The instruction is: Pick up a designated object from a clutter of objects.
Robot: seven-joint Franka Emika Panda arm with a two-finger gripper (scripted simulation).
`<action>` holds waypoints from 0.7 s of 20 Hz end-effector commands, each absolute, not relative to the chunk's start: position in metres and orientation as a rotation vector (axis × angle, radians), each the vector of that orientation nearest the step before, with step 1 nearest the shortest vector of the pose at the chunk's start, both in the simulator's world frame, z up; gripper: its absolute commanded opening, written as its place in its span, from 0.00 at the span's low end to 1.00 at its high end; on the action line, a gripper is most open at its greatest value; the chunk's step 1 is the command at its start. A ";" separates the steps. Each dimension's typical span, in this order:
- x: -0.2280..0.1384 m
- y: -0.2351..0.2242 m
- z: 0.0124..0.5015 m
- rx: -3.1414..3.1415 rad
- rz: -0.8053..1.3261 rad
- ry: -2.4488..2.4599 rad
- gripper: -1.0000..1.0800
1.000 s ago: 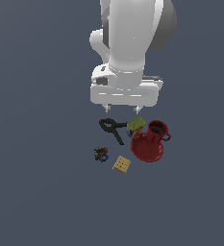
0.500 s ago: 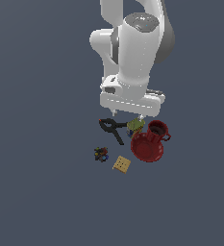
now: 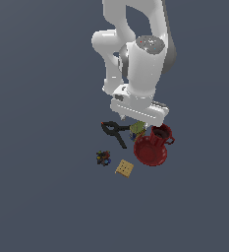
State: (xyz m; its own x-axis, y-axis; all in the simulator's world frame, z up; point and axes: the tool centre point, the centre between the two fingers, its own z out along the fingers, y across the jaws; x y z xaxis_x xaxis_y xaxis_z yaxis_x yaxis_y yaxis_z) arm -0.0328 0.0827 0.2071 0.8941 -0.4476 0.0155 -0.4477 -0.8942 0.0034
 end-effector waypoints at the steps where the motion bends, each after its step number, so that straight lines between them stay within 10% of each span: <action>1: -0.039 0.088 0.196 3.032 0.022 -0.798 0.96; 14: -0.076 0.115 0.144 2.909 0.012 -1.177 0.96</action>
State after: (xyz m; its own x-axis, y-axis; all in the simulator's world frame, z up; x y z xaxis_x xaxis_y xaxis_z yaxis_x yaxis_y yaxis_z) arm -0.0713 0.1117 0.1502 0.7394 -0.6732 0.0092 -0.6732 -0.7395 0.0009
